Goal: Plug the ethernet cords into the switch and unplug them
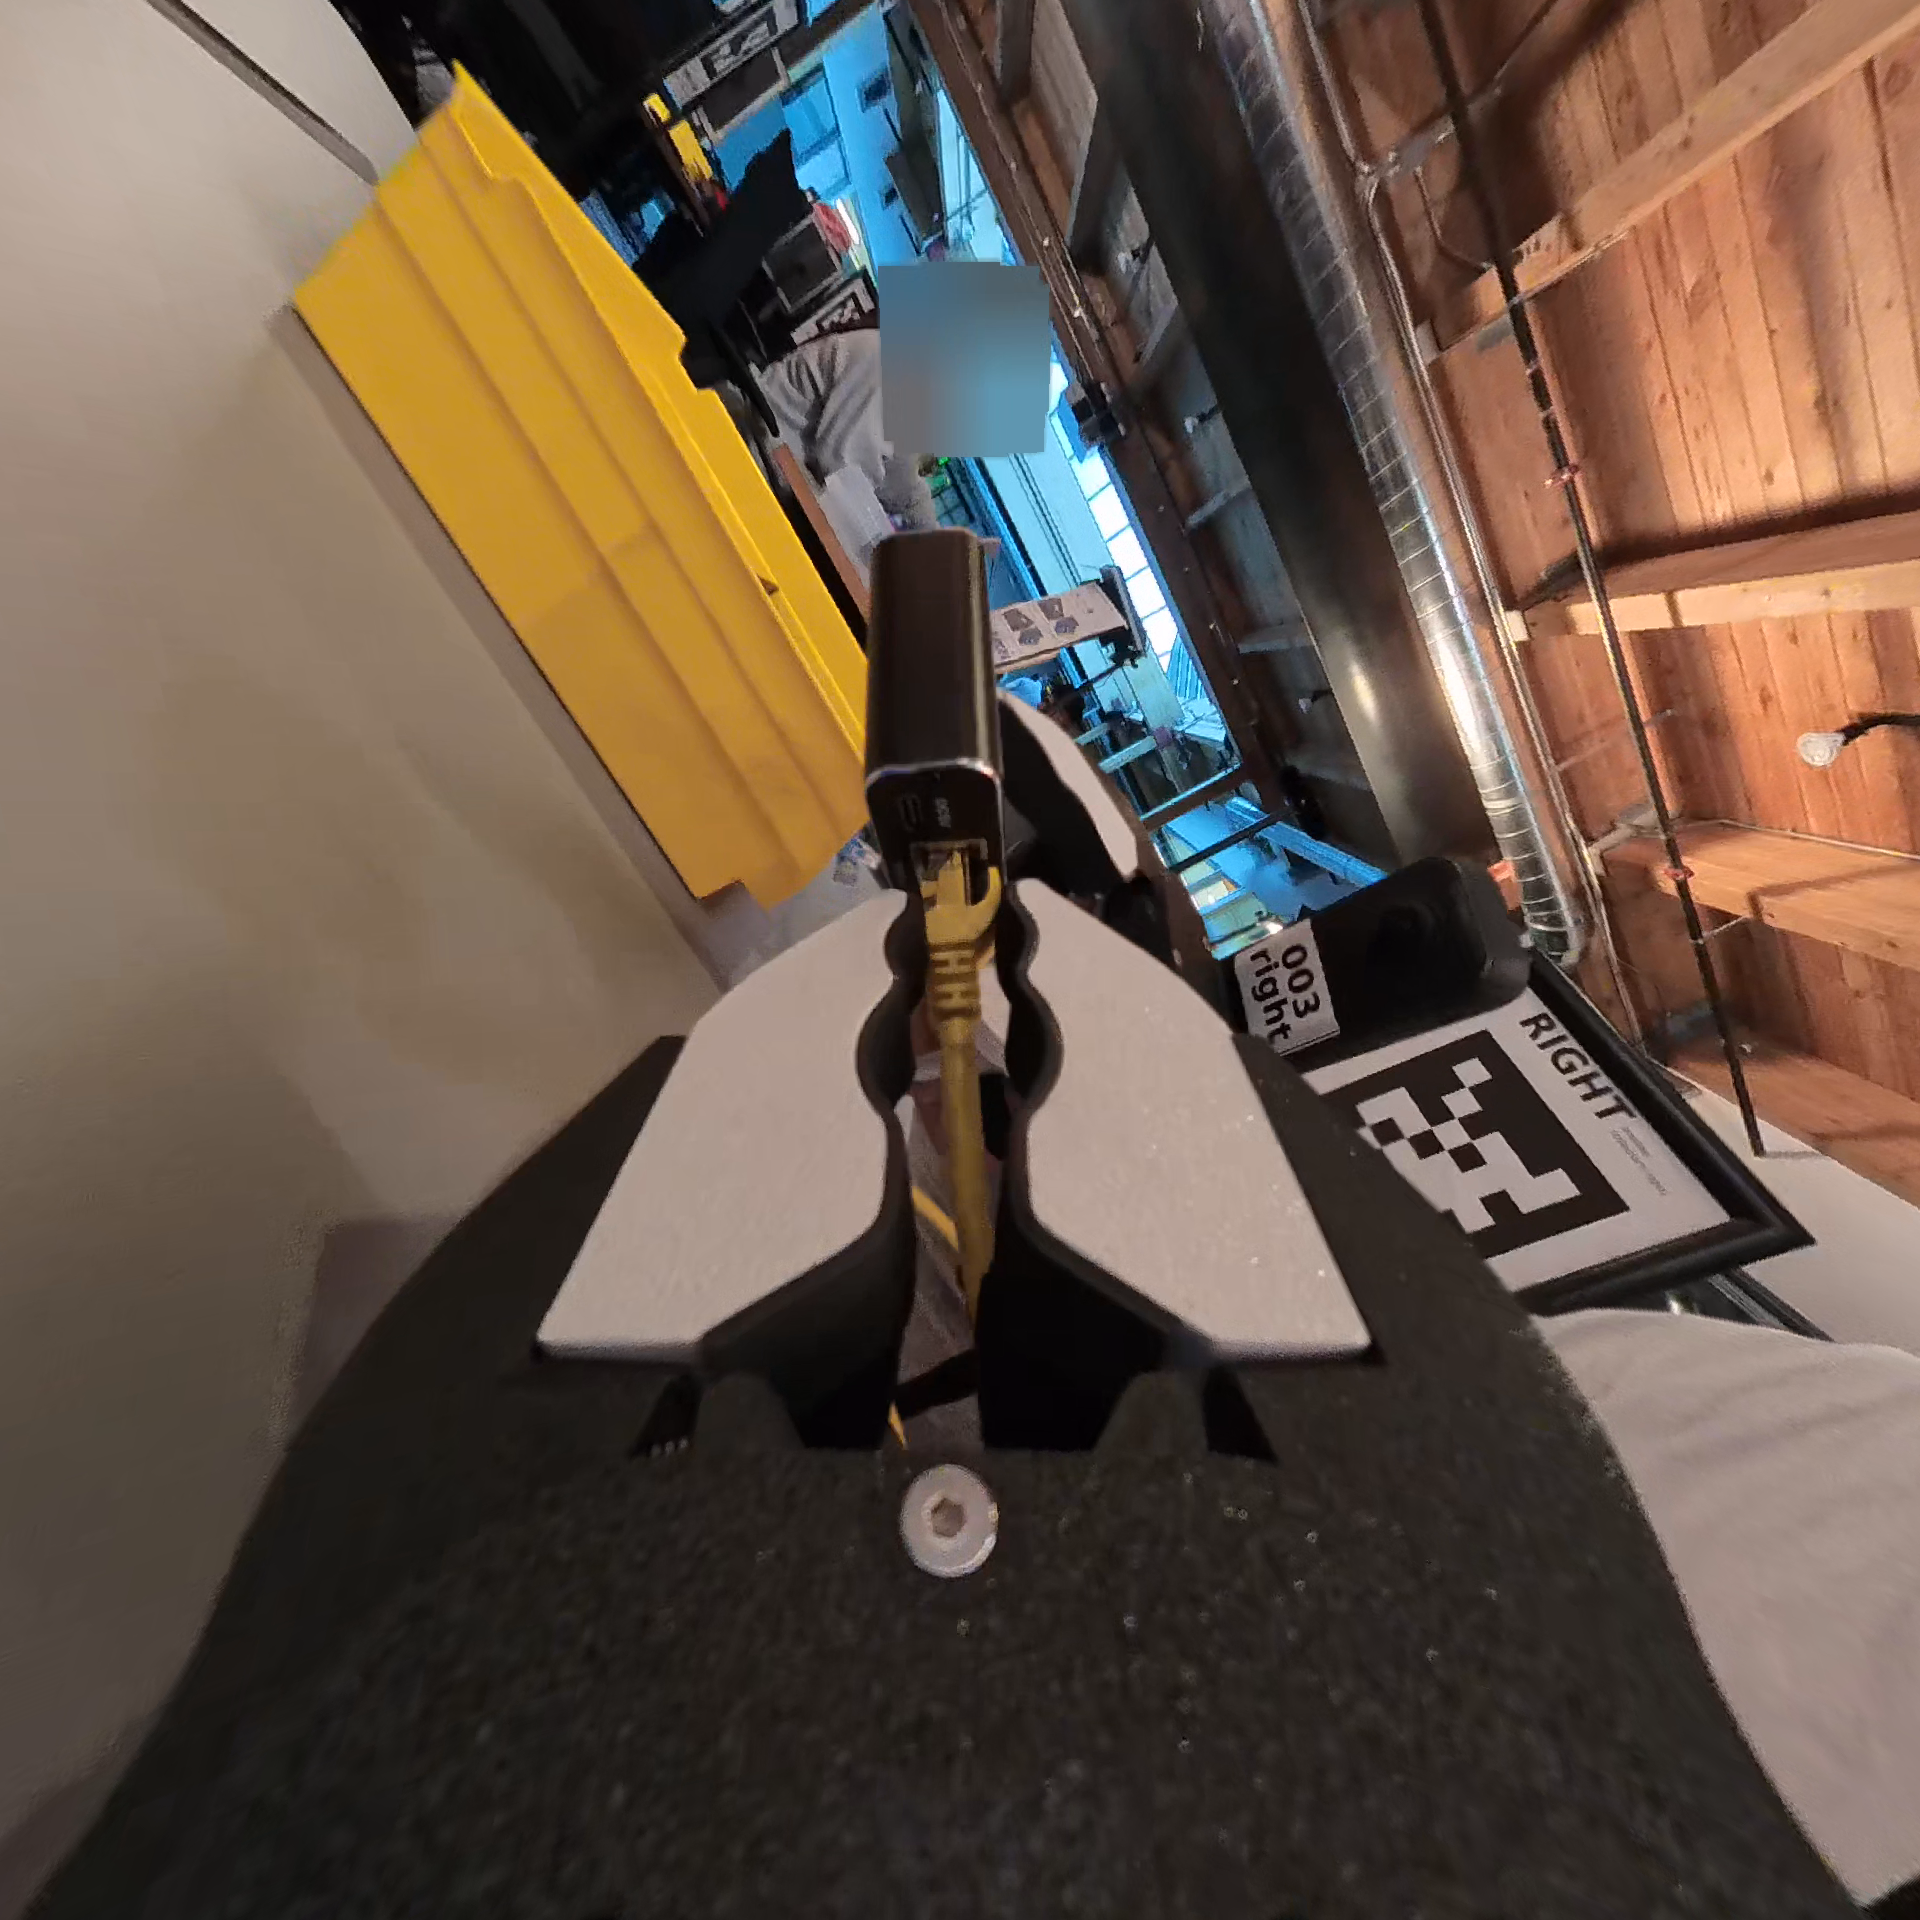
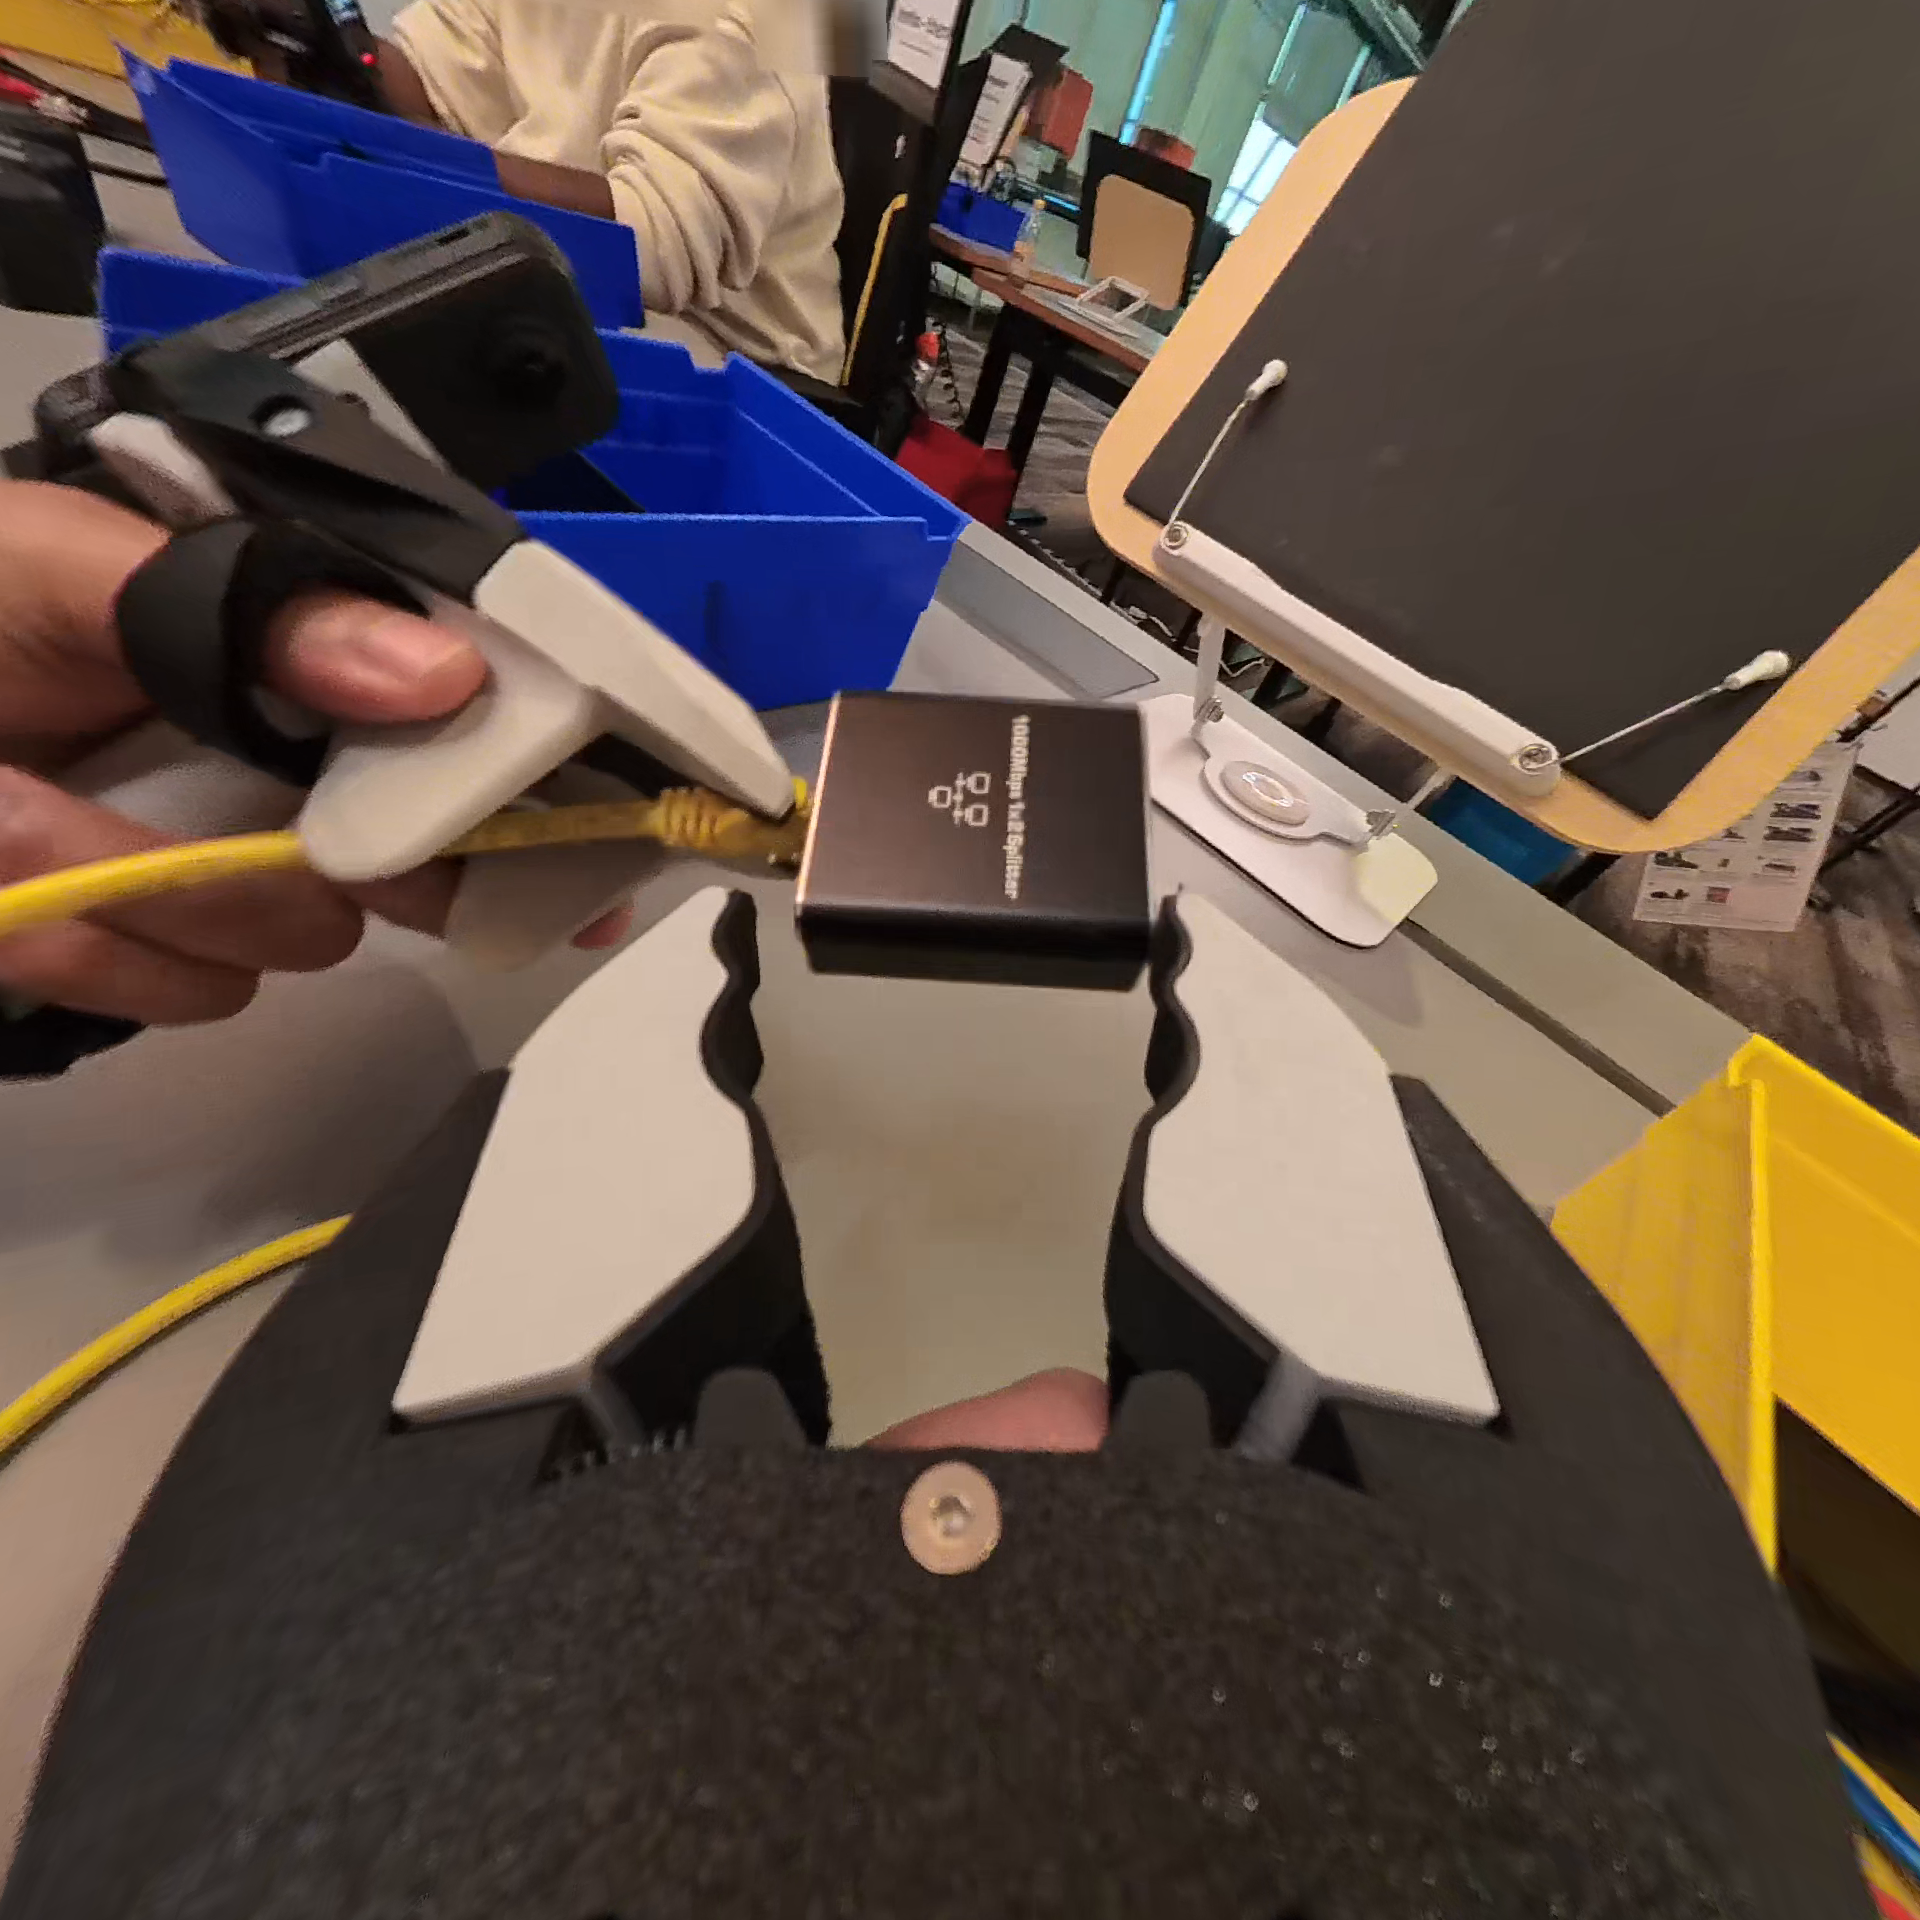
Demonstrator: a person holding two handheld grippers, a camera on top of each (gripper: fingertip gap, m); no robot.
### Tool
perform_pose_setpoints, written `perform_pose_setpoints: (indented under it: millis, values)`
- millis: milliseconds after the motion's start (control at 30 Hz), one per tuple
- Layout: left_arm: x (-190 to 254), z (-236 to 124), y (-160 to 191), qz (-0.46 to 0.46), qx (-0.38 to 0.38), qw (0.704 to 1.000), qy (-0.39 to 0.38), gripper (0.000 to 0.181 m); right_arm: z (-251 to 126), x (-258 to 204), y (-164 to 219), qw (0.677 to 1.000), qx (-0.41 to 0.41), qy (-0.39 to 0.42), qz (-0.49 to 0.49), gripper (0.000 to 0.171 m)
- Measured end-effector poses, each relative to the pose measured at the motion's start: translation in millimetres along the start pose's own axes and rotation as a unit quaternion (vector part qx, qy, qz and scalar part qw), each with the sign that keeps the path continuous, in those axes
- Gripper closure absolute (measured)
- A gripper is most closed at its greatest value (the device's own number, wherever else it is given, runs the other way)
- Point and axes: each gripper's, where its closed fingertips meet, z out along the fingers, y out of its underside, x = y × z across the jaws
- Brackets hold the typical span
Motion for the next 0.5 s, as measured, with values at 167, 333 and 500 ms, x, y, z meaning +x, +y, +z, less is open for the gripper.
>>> perform_pose_setpoints:
  millis: [167,333,500]
  values:
    - [-10,3,9,0.032,-0.023,0.999,-0.036,0.168,2,5,14,0.998,-0.051,0.023,-0.028,0.104]
    - [-9,4,8,0.052,-0.035,0.997,-0.045,0.169,2,8,14,0.998,-0.042,0.032,-0.041,0.105]
    - [-35,6,14,0.053,-0.053,0.994,-0.082,0.168,10,8,37,0.992,-0.09,0.05,-0.066,0.105]
